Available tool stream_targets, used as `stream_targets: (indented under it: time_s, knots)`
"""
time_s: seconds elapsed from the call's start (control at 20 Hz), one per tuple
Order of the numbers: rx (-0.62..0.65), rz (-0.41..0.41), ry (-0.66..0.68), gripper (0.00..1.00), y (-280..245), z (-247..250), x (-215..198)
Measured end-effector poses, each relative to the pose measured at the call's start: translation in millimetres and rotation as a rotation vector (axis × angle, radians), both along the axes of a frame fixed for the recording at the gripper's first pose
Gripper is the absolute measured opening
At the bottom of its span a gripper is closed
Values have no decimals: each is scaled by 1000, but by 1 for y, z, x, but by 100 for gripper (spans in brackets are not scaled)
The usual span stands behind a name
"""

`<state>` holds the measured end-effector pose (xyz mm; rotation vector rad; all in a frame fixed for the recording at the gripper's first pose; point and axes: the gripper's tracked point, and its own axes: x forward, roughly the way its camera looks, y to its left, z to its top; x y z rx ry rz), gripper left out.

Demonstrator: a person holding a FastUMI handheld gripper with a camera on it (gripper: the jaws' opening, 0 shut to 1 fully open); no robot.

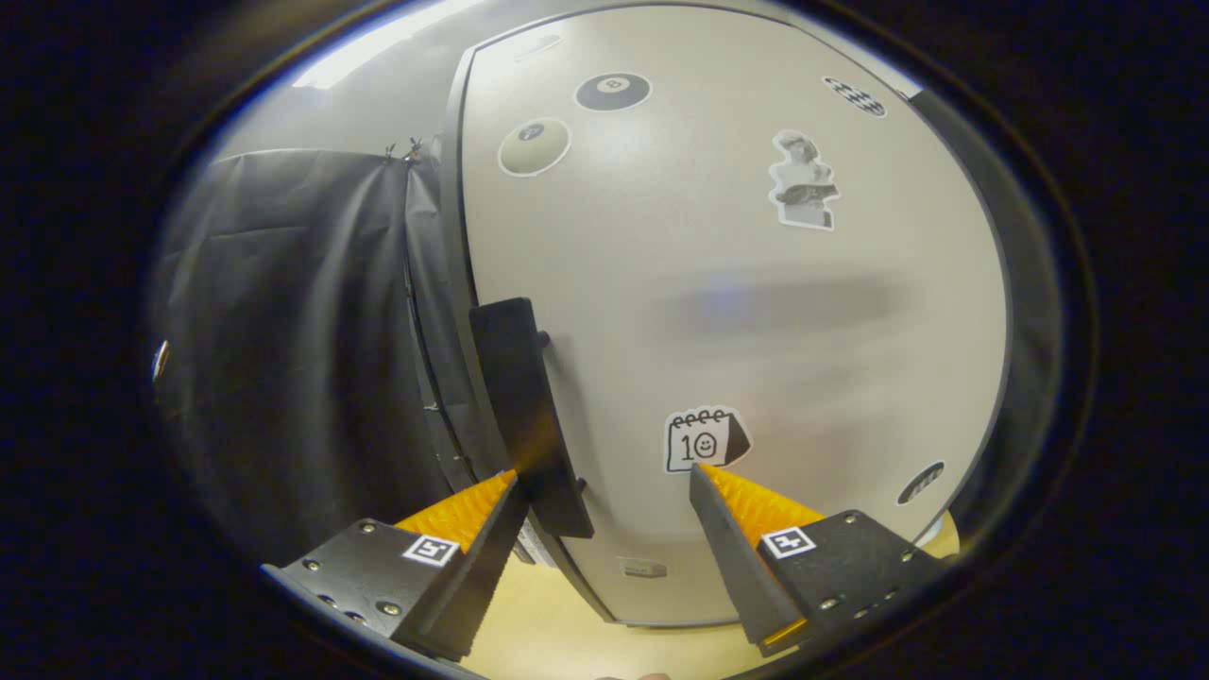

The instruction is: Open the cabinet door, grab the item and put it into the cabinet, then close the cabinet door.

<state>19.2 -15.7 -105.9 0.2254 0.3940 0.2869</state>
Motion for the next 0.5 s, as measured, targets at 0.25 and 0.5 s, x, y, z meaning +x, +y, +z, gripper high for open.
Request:
stream_targets:
  time_s: [0.25, 0.5]
  knots:
    - [20, 30, 2, 100, 0, 5, -4]
    - [-86, -70, -159, 100, -65, 49, -13]
